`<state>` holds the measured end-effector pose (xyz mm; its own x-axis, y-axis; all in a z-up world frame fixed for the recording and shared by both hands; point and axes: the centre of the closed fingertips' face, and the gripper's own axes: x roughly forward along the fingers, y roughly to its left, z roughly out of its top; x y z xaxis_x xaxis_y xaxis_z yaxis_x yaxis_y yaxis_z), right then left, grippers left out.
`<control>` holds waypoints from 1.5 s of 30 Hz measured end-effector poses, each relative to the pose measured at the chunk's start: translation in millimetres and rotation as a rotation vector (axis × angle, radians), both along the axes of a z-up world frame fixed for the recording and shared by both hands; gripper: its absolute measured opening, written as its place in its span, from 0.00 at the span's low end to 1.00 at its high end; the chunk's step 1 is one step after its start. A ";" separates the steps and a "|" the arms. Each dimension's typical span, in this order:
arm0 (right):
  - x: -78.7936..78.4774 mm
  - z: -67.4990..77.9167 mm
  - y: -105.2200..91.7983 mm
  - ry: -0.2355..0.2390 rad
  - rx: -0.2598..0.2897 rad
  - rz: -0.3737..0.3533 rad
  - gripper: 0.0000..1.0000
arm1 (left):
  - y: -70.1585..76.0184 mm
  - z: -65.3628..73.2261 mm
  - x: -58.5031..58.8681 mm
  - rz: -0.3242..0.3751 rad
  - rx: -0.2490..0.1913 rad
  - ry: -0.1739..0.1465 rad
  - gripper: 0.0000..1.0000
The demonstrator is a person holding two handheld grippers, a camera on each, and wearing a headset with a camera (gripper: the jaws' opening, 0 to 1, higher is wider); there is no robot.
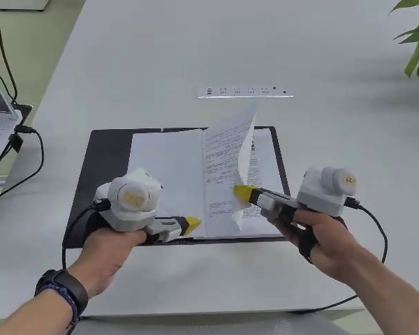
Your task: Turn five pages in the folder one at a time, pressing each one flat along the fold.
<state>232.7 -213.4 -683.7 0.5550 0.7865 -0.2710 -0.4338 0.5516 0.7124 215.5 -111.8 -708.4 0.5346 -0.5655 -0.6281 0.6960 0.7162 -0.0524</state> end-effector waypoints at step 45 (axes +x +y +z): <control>-4.6 6.2 114.0 -0.005 0.004 0.134 0.00 | 97.6 13.5 -14.6 0.172 -0.039 -0.029 0.66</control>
